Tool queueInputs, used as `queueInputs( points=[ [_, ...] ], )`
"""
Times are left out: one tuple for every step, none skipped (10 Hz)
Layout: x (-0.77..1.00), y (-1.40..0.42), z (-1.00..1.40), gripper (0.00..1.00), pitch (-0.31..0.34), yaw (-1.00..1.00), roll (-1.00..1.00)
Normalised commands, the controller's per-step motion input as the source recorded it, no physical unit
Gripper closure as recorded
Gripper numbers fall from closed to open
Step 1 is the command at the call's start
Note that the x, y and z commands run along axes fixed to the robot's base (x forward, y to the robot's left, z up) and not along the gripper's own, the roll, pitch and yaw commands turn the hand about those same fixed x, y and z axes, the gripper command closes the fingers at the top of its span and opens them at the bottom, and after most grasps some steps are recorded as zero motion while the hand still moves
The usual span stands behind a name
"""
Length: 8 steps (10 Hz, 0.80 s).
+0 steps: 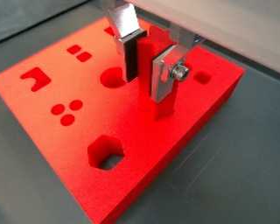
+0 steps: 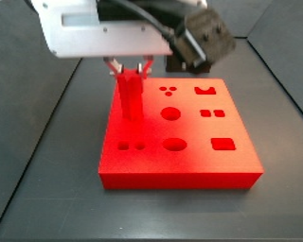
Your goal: Insert the star object.
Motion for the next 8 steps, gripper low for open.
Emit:
queueInputs(
  points=[
    [0.22, -0.05, -0.89, 1.0, 0.0, -0.11, 0.25],
    [0.25, 0.0, -0.82, 1.0, 0.0, -0.14, 0.28],
    [0.23, 0.0, -0.79, 1.0, 0.0, -0.16, 0.29],
    [0.11, 0.01, -0.95, 1.0, 0.0, -0.13, 0.22],
    [0.12, 0.0, -1.0, 1.0, 0.0, -0.15, 0.18],
    [0.0, 0.08, -1.0, 1.0, 0.0, -0.13, 0.13],
    [-0.12, 0.0, -0.44, 1.0, 0.0, -0.01, 0.27],
    [0.0, 0.0, 0.0, 1.0, 0.0, 0.0, 0.0]
  ],
)
